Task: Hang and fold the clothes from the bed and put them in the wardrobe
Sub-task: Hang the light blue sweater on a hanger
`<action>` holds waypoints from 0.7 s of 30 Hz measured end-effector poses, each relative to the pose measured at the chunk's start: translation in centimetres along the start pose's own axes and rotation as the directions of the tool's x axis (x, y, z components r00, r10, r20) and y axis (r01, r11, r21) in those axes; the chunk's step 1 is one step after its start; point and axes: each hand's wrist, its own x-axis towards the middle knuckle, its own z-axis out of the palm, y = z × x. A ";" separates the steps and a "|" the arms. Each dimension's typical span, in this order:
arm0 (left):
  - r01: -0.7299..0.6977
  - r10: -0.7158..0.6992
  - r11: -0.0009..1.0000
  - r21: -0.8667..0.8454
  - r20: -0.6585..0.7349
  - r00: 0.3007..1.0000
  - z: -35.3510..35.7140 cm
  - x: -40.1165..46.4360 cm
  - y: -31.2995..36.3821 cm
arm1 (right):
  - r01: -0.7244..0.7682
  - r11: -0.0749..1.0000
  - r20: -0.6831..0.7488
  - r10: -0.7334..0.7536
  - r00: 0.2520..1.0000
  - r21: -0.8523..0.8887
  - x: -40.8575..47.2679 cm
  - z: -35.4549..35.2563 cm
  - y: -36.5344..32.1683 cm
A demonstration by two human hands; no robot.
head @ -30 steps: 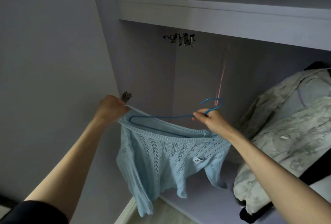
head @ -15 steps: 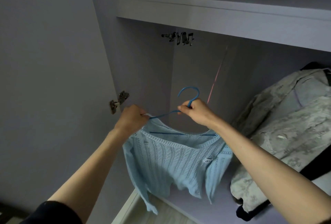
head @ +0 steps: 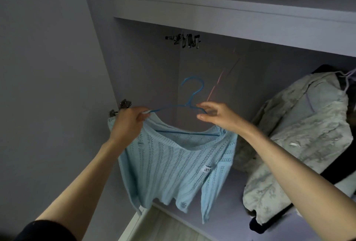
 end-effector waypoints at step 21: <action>0.115 -0.104 0.987 -0.111 0.101 0.989 0.2 -1.2 -1.4 | -0.006 0.947 -0.339 -0.109 0.935 -0.323 -3.8 -2.4 3.7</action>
